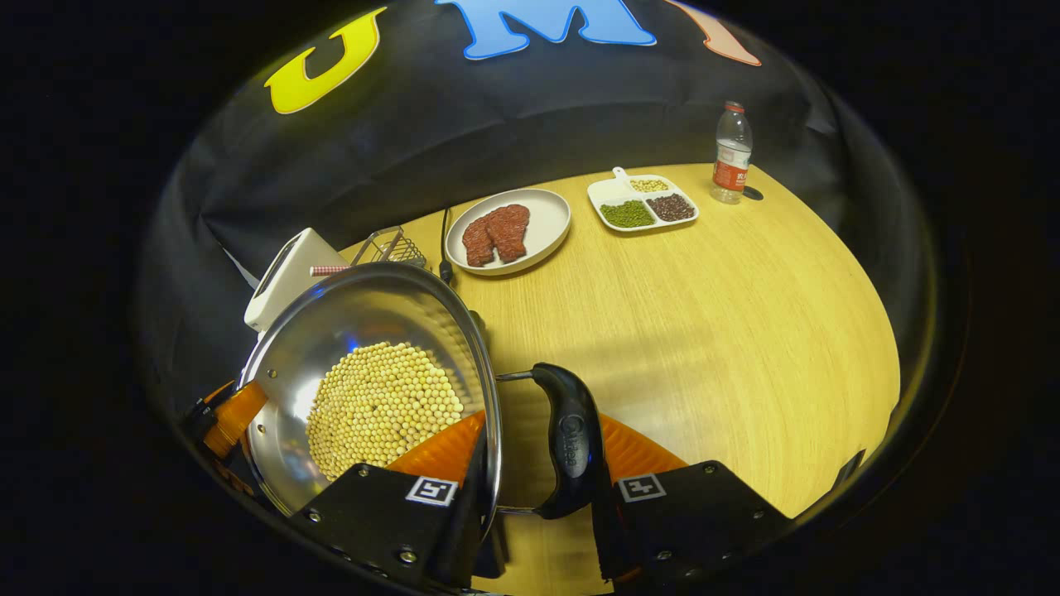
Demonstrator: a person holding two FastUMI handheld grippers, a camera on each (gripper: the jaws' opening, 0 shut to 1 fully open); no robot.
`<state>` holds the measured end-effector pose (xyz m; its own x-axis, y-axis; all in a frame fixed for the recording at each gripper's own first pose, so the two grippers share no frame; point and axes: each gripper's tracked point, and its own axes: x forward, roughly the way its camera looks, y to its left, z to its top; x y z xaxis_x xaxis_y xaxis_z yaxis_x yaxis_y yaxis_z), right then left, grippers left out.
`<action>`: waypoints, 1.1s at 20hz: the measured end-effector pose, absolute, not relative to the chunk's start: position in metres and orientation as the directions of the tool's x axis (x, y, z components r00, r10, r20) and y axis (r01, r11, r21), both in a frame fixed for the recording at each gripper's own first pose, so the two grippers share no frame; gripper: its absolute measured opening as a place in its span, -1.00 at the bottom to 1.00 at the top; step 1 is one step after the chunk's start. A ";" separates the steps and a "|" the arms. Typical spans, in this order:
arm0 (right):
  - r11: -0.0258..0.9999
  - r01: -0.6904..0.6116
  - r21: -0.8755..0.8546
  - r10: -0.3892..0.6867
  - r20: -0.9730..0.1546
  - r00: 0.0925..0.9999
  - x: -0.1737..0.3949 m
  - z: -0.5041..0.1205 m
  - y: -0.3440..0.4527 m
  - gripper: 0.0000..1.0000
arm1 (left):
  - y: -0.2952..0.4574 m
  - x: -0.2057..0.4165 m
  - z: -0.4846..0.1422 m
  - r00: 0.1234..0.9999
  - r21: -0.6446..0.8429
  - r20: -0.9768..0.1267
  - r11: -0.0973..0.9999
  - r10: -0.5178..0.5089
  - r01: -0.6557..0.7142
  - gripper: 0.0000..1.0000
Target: First push the handle of the pot to place it horizontally, then grasp the pot with both hands and set it on the induction cooktop.
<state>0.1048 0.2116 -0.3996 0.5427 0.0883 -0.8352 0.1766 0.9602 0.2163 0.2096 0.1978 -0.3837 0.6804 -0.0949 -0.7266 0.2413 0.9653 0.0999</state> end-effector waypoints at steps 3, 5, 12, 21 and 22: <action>0.960 0.178 0.219 0.092 -0.839 0.536 0.109 -0.406 0.226 0.11 | 0.214 0.216 -0.388 0.679 0.099 -0.729 0.967 -0.091 0.236 0.22; 0.961 0.179 0.212 0.087 -0.844 0.530 0.112 -0.410 0.233 0.11 | 0.217 0.216 -0.390 0.676 0.095 -0.732 0.968 -0.092 0.234 0.15; 0.966 0.187 0.178 0.055 -0.849 0.525 0.117 -0.418 0.245 0.11 | 0.235 0.222 -0.417 0.668 0.048 -0.736 0.975 -0.112 0.216 0.15; 0.965 0.197 0.174 0.046 -0.849 0.527 0.118 -0.429 0.250 0.11 | 0.239 0.225 -0.427 0.668 0.044 -0.734 0.973 -0.122 0.225 0.15; 0.965 0.197 0.175 0.045 -0.847 0.530 0.119 -0.429 0.252 0.11 | 0.240 0.225 -0.428 0.668 0.040 -0.733 0.974 -0.123 0.224 0.15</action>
<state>0.1192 0.2515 -0.4294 0.5296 0.0453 -0.8471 0.1967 0.9648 0.1746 0.2247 0.2397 -0.4279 0.6685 -0.1234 -0.7334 0.2237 0.9738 0.0401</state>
